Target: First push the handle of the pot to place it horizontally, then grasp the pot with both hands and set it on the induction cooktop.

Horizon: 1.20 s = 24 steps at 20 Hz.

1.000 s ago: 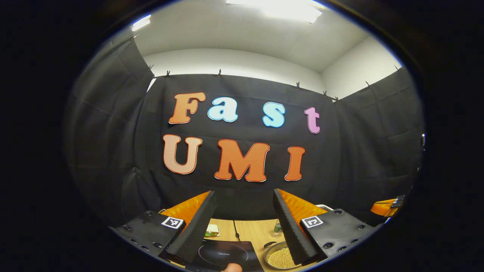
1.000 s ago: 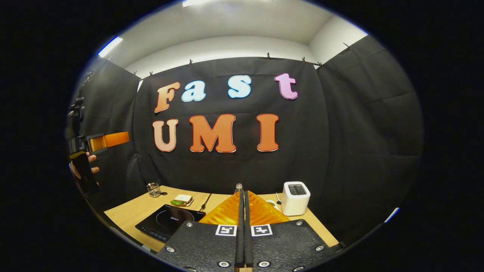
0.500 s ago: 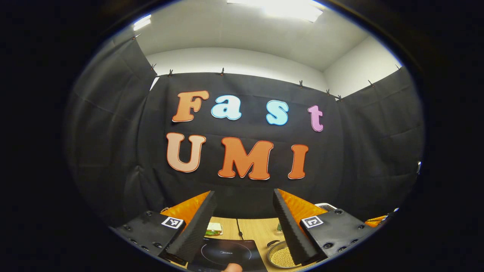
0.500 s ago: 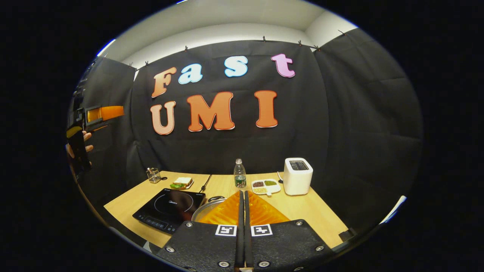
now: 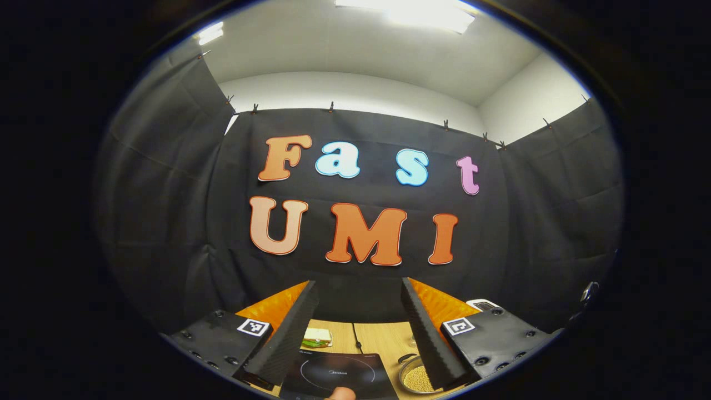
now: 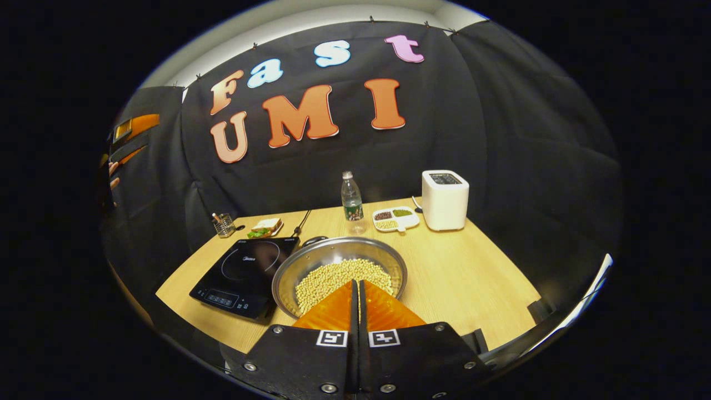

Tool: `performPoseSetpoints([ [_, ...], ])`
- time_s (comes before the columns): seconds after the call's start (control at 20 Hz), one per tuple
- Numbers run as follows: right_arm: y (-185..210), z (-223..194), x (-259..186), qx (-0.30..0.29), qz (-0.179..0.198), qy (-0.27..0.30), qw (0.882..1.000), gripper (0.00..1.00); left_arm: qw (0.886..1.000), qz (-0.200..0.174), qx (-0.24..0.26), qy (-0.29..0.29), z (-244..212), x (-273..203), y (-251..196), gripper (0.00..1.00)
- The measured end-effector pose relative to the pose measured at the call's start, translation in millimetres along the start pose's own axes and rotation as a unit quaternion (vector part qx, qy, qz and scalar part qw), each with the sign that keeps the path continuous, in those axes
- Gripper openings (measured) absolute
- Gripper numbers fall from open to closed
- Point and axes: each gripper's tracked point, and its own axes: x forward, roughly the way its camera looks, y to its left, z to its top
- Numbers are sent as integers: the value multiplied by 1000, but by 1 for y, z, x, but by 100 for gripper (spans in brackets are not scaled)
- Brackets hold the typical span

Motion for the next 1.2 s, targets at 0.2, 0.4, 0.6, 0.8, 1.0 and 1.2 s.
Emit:
performPoseSetpoints([
  [0.2, 0, -35, 16, -6, 1, 39, 999, 0, 1000, 12, 2, 6, -6, 5, 12, 97],
  [0.4, 5, -59, 22, -4, 15, 62, 998, 0, 1000, 20, 1, 8, -9, 8, 18, 99],
  [0.6, 14, -81, 27, -11, 25, 86, 996, 0, 1000, 21, 5, 12, -15, 9, 16, 98],
  [0.8, 22, -95, 34, -14, 33, 103, 994, 0, 1000, 18, 3, 19, -21, 12, 14, 98],
  [1.0, 15, -109, 47, -13, 22, 123, 992, 0, 1000, 19, 6, 22, -25, 15, 13, 98],
  [1.2, 10, -107, 49, -5, 11, 117, 993, 0, 999, 22, 10, 20, -23, 14, 15, 98],
])
